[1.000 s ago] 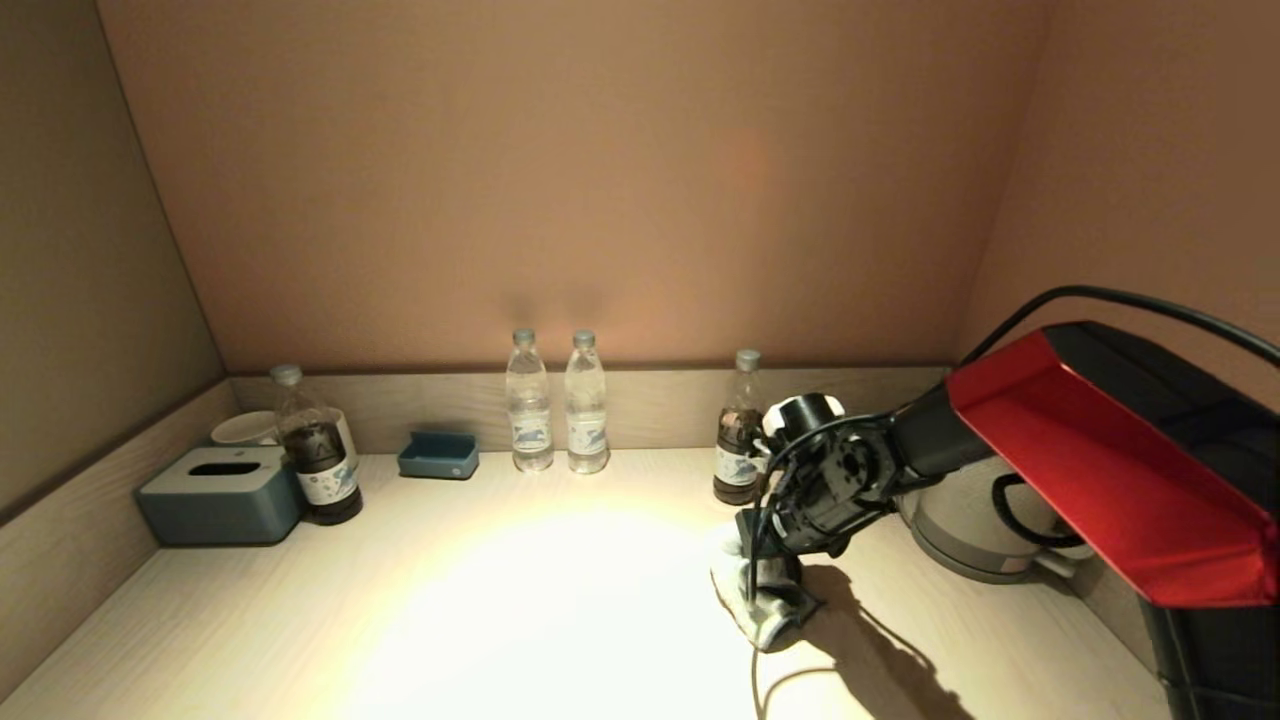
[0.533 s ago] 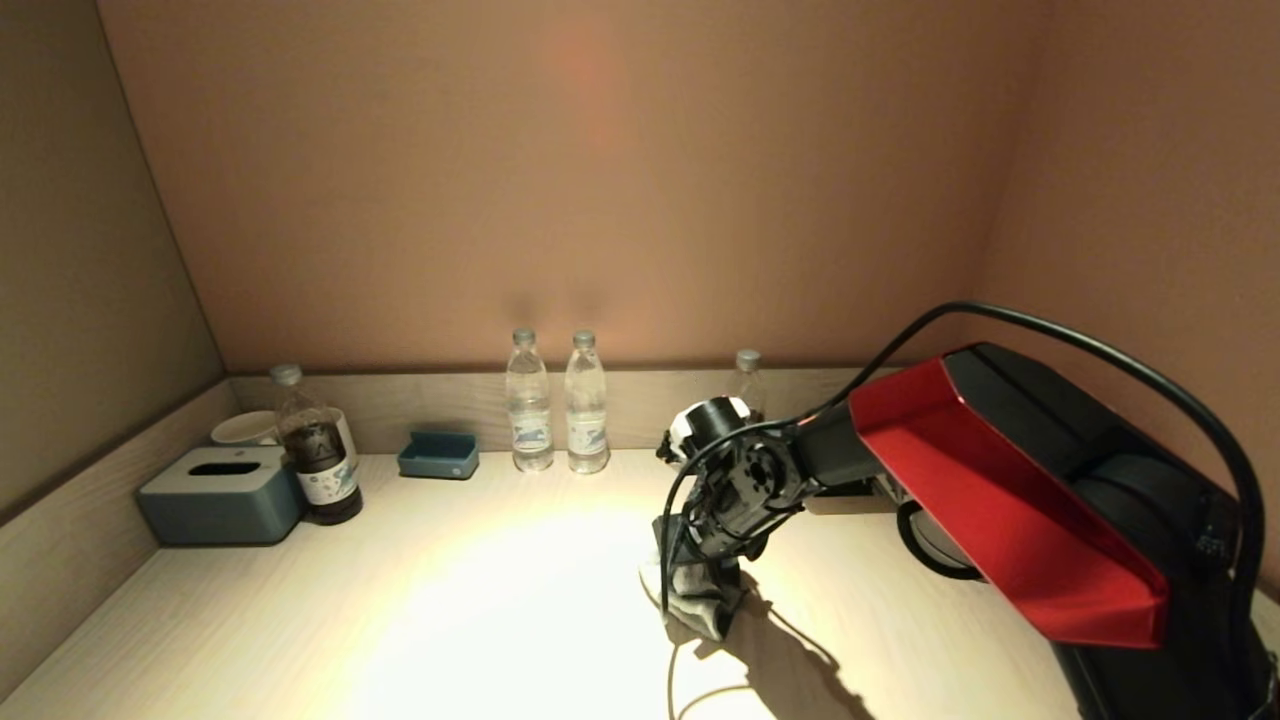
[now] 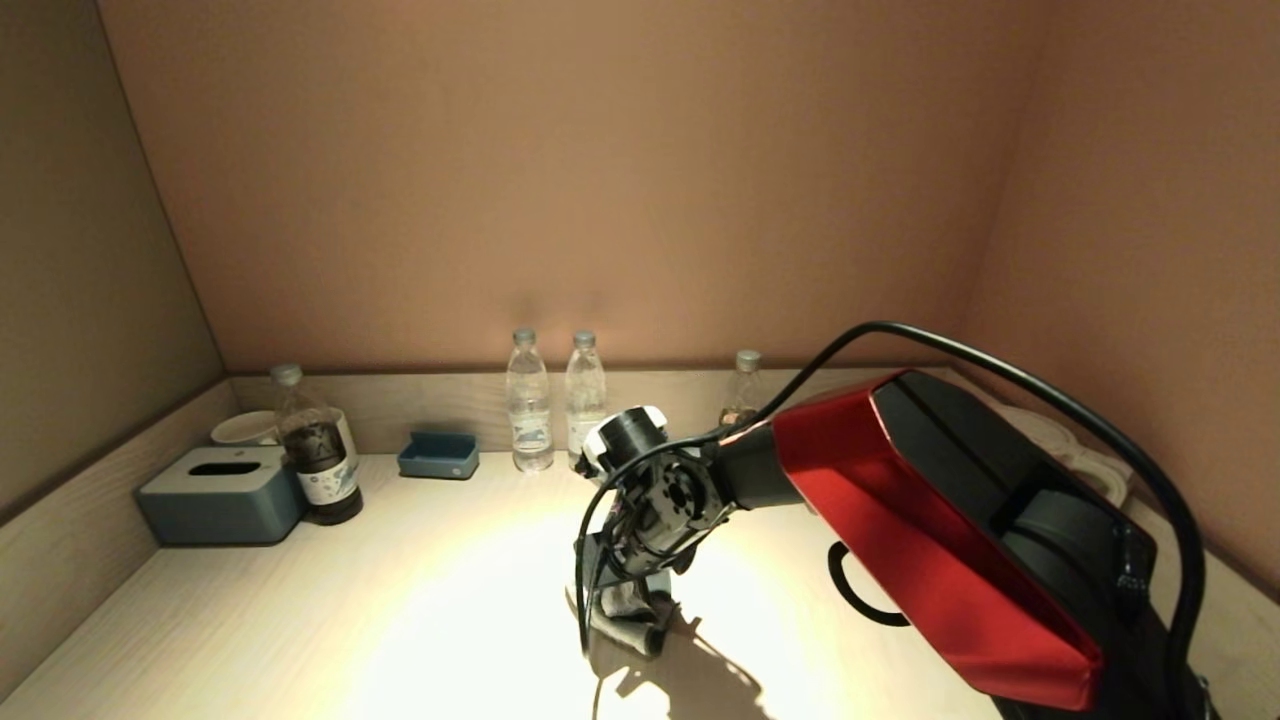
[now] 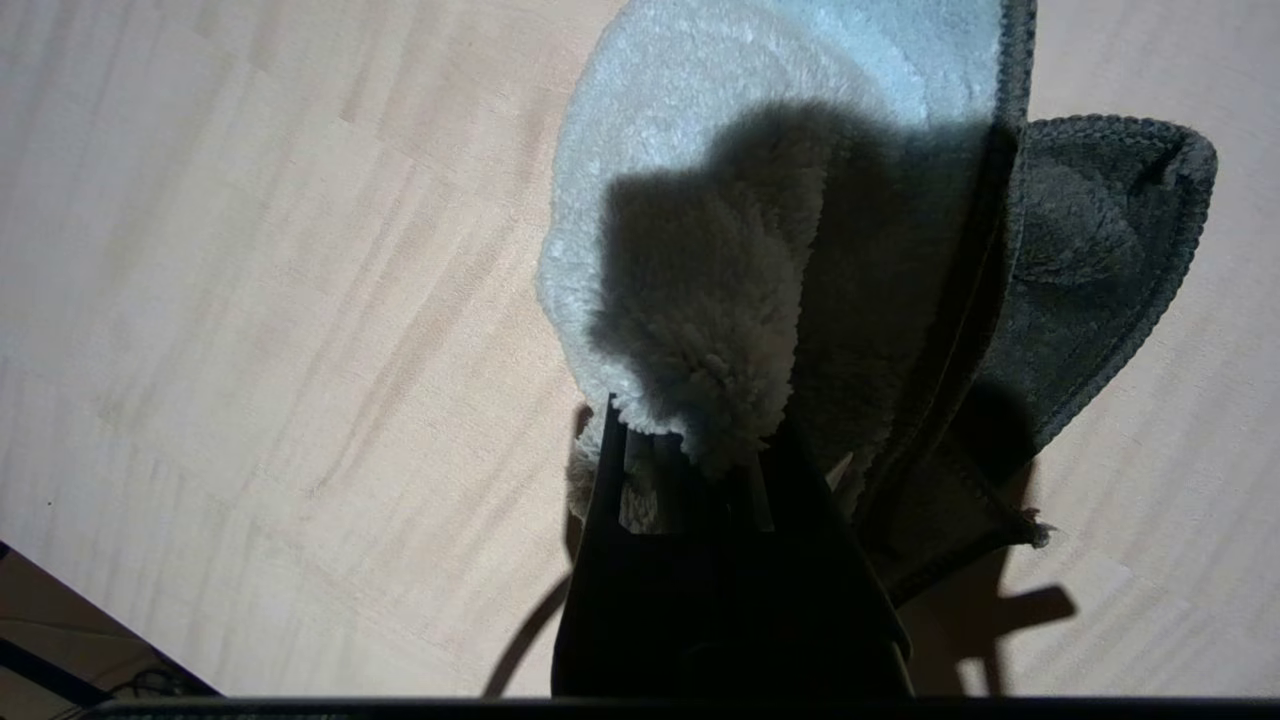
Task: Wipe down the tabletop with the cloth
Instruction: Sweep the stains on the table
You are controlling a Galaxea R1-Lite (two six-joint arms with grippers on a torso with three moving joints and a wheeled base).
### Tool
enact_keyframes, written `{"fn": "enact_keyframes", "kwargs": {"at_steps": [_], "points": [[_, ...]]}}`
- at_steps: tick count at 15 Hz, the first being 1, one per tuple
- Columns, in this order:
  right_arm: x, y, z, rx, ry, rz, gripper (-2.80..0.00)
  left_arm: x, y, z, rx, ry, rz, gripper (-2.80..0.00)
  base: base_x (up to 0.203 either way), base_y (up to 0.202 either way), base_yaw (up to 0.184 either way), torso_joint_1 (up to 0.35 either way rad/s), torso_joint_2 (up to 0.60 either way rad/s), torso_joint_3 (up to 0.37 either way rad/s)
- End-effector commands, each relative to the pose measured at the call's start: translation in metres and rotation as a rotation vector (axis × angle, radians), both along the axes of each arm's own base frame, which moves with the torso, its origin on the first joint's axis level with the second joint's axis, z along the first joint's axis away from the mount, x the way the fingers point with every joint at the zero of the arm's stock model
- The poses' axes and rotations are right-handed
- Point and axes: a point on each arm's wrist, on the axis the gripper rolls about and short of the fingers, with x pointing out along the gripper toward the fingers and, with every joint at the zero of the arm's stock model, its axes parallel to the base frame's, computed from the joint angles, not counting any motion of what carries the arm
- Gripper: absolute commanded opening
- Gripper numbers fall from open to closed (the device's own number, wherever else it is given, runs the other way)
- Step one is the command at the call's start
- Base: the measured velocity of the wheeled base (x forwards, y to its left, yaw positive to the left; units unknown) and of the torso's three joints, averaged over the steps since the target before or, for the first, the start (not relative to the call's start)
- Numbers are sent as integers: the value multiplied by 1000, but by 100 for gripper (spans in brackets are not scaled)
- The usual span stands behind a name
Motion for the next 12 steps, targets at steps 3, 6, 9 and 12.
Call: {"fn": "enact_keyframes", "kwargs": {"at_steps": [3,6,9,12], "points": [[-10,24,0,-10,-1,47,-280,0,0,0,-1,0,0,-280,0,0,0,0,0,0],[-26,44,-7,-27,11,97,-280,0,0,0,-1,1,0,-280,0,0,0,0,0,0],[-42,57,-10,-42,20,137,-280,0,0,0,-1,1,0,-280,0,0,0,0,0,0],[-67,65,4,-46,21,185,-280,0,0,0,-1,1,0,-280,0,0,0,0,0,0]]}}
